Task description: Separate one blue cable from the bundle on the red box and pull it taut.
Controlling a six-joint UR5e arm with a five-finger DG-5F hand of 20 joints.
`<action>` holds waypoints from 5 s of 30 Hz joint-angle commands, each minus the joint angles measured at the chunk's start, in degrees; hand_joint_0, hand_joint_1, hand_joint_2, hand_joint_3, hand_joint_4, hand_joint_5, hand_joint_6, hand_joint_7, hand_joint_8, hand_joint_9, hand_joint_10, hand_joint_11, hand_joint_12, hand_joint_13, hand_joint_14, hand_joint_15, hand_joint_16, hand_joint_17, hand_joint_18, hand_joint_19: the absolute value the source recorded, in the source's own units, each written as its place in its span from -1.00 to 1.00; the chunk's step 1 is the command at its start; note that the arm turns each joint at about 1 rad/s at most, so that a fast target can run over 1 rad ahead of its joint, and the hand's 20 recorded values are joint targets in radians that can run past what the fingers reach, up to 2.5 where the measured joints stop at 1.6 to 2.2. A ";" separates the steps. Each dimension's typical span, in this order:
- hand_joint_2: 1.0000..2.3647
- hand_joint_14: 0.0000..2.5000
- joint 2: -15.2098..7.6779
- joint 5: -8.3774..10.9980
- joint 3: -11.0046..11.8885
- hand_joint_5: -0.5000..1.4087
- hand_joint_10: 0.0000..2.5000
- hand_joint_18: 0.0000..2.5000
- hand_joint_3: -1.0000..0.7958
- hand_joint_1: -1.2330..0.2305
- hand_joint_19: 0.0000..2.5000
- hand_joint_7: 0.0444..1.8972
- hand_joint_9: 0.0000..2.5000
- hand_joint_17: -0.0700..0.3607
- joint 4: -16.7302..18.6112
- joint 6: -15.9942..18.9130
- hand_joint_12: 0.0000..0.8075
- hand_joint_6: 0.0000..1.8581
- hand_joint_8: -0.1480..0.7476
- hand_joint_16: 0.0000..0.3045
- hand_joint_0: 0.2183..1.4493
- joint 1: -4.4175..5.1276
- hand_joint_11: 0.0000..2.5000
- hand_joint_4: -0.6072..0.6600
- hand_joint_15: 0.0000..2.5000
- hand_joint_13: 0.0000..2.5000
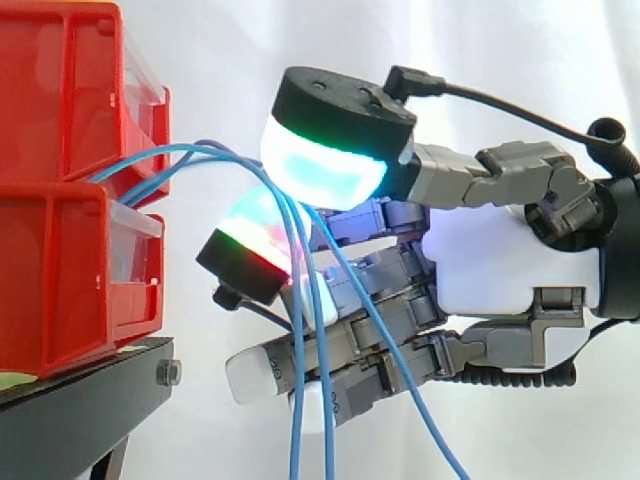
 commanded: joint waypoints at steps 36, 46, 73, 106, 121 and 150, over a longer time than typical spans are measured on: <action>-0.98 -0.99 0.38 0.00 0.39 -0.69 -0.99 -0.31 -0.29 -0.48 -0.68 0.05 -0.23 -0.22 -2.18 0.88 0.01 -0.02 0.09 -0.71 -0.25 -0.39 -0.43 0.07 -0.69 -0.29; -0.98 -0.99 0.29 0.00 0.39 -0.70 -0.99 -0.34 -0.23 -0.50 -0.67 -0.01 -0.30 -0.21 -2.09 0.88 0.01 -0.04 0.06 -0.71 -0.31 -0.39 -0.45 0.16 -0.69 -0.33; -0.98 -0.99 0.29 0.09 0.48 -0.64 -0.99 -0.28 0.04 -0.24 -0.69 0.13 -0.12 -0.08 -1.92 0.88 0.18 -0.05 0.24 -0.63 -0.41 -0.48 -0.45 0.19 -0.69 -0.26; -1.00 -0.99 0.29 0.00 0.39 -0.64 -0.99 -0.32 -0.44 0.02 -0.65 0.18 -0.09 -0.09 -2.09 1.23 0.16 -0.08 0.23 -0.63 -0.61 -0.48 -0.48 0.23 -0.68 -0.27; -0.97 -0.99 0.29 0.00 0.48 -0.64 -0.99 -0.34 -0.14 -0.38 -0.63 0.24 -0.13 -0.21 -2.09 1.32 0.01 -0.06 0.11 -0.70 -0.42 -0.48 -0.45 0.11 -0.67 -0.29; -0.99 -0.99 0.38 0.26 0.48 -0.65 -0.99 -0.30 0.06 -0.39 -0.70 0.07 -0.16 -0.12 -1.83 1.23 0.09 -0.08 0.15 -0.65 -0.36 -0.48 -0.57 0.11 -0.71 -0.28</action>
